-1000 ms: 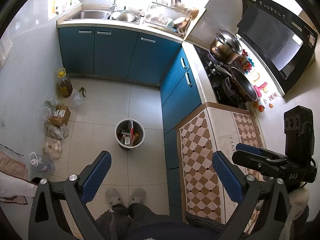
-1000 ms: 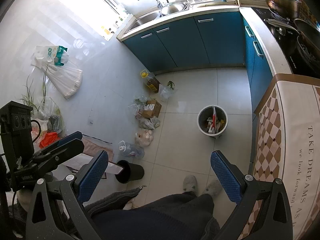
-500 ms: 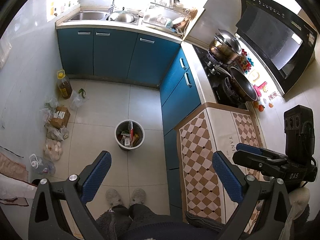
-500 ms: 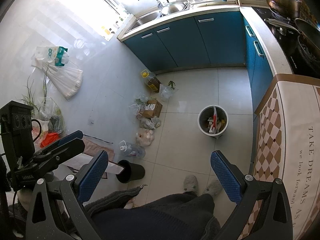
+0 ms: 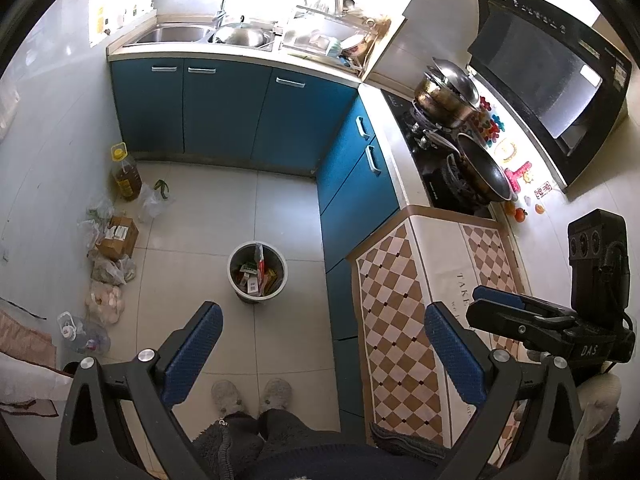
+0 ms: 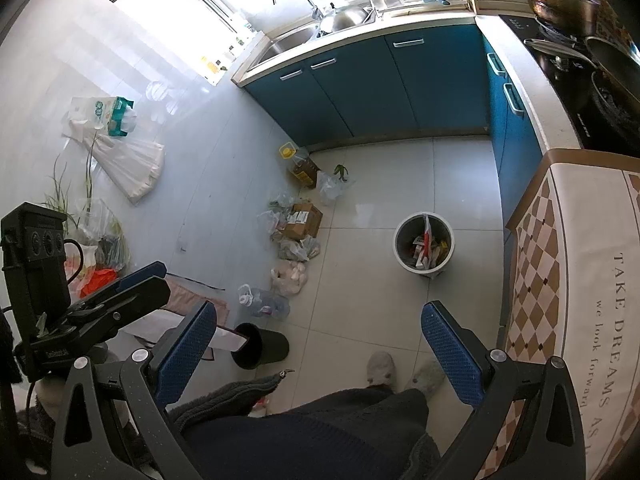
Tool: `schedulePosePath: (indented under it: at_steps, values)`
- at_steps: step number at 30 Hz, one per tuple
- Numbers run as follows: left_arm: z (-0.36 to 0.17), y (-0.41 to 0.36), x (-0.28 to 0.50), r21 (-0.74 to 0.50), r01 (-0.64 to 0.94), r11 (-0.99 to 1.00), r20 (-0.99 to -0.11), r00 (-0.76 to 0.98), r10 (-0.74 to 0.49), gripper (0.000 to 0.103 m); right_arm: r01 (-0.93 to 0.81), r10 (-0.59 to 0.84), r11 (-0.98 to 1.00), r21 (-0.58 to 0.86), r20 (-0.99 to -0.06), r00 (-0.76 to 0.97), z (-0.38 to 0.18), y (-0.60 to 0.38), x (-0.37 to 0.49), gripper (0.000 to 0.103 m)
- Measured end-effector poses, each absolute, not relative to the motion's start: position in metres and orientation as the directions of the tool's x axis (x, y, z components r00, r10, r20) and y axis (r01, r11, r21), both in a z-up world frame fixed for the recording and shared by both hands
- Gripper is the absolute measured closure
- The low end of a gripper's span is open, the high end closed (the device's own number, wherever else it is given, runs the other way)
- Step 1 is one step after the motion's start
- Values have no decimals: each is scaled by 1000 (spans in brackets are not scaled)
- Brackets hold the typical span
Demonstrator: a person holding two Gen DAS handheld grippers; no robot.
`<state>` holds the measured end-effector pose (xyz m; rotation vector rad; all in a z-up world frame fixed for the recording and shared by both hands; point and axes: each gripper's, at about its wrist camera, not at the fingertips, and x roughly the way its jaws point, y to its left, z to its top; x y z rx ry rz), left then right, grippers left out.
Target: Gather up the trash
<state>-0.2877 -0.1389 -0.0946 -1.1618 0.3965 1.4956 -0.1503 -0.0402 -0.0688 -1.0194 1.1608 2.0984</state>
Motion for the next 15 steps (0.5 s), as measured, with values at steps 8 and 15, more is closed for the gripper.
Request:
schedulePosePath:
  at_steps: [8,15]
  values:
    - [-95,-139,-286,-347,-889,-299,-821,134,556,0,-737,91,-488,467,-813,-576,-67,-37,-149,0]
    - [-89,-130,-281,-347,-891,-293,-815,132,565,0,-738,92,-487,467,-813,-575,-65,-35,-150,0]
